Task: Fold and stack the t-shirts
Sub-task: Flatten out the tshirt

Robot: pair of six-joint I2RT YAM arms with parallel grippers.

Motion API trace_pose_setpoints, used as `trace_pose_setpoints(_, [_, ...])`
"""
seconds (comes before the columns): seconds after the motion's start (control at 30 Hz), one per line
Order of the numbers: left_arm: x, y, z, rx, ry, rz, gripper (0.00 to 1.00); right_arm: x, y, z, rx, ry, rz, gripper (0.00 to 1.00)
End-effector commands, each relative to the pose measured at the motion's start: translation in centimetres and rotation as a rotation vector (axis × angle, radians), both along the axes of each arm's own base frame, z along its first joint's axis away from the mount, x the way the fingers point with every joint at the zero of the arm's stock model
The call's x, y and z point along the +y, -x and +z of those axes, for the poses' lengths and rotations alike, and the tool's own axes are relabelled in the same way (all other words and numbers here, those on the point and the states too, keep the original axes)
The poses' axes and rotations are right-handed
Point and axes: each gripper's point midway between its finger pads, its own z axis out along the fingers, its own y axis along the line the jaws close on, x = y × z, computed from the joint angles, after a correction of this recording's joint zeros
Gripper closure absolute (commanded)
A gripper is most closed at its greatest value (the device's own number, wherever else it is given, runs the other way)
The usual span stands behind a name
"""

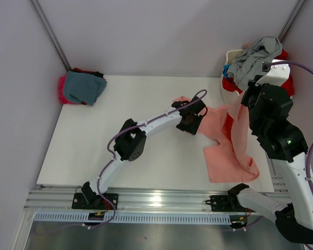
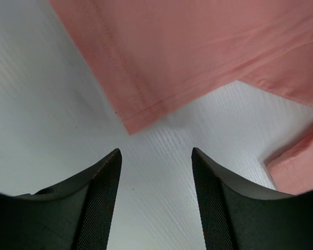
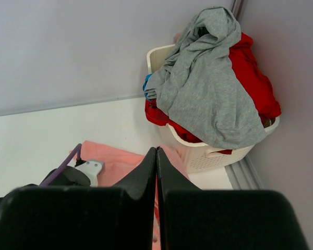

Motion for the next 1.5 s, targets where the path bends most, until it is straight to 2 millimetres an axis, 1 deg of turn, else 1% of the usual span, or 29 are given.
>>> trace_pose_setpoints(0.0, [-0.6, -1.0, 1.2, -0.021, 0.006, 0.033, 0.4, -0.4, 0.6, 0.6, -0.024, -0.014, -0.015, 1.0])
trace_pose_setpoints(0.07, [-0.7, -1.3, 1.3, -0.024, 0.006, 0.041, 0.44, -0.3, 0.6, 0.6, -0.026, -0.016, -0.01, 1.0])
trace_pose_setpoints(0.2, [-0.6, -1.8, 1.0, -0.021, 0.015, 0.038, 0.48, -0.2, 0.5, 0.6, -0.026, -0.012, -0.002, 1.0])
trace_pose_setpoints(0.23, [-0.6, -1.9, 0.8, -0.011, 0.02, 0.048, 0.51, -0.2, 0.5, 0.7, -0.027, -0.012, -0.002, 1.0])
trace_pose_setpoints(0.3, [0.1, -2.1, 0.6, 0.012, 0.013, 0.072, 0.54, -0.3, 0.5, 0.7, -0.027, -0.002, -0.003, 1.0])
trace_pose_setpoints(0.37, [0.1, -1.7, 0.1, 0.048, 0.013, 0.067, 0.57, -0.3, 0.6, 1.0, -0.035, -0.005, -0.003, 1.0])
trace_pose_setpoints(0.4, [0.2, -1.6, 0.1, 0.056, 0.007, 0.063, 0.61, -0.3, 0.6, 1.1, -0.037, -0.005, -0.003, 1.0])
trace_pose_setpoints(0.57, [0.5, -1.6, -0.2, 0.062, -0.007, 0.071, 0.6, -0.2, 0.8, 1.8, -0.052, -0.014, 0.008, 1.0])
trace_pose_setpoints(0.73, [0.4, -1.7, -0.1, 0.073, 0.002, 0.076, 0.6, -0.4, 1.0, 2.2, -0.059, -0.018, 0.008, 1.0])
trace_pose_setpoints(0.97, [0.1, -2.0, 0.1, 0.068, 0.016, 0.087, 0.62, -0.8, 1.9, 2.6, -0.06, -0.019, 0.008, 1.0])
trace_pose_setpoints(1.03, [0.0, -2.0, 0.0, 0.074, 0.02, 0.09, 0.64, -0.9, 2.1, 2.8, -0.06, -0.019, 0.009, 1.0])
trace_pose_setpoints(1.1, [-0.3, -2.1, 0.3, 0.07, 0.035, 0.092, 0.71, -0.9, 2.2, 2.9, -0.062, -0.023, 0.012, 1.0])
trace_pose_setpoints(1.13, [-0.4, -2.1, 0.2, 0.078, 0.037, 0.088, 0.75, -0.9, 2.3, 3.0, -0.062, -0.023, 0.012, 1.0])
trace_pose_setpoints(1.17, [-0.5, -2.0, 0.1, 0.079, 0.04, 0.088, 0.83, -0.9, 2.3, 3.1, -0.065, -0.024, 0.014, 1.0])
trace_pose_setpoints(1.2, [-0.5, -2.2, 0.3, 0.076, 0.045, 0.09, 0.96, -0.9, 2.3, 3.1, -0.065, -0.024, 0.015, 1.0])
trace_pose_setpoints(1.23, [-0.6, -2.1, 0.3, 0.08, 0.046, 0.092, 1.0, -0.9, 2.4, 3.3, -0.068, -0.025, 0.017, 1.0])
trace_pose_setpoints(1.47, [-0.5, -2.4, 0.4, 0.087, 0.059, 0.106, 1.0, -0.6, 2.1, 3.2, -0.064, -0.022, 0.024, 1.0])
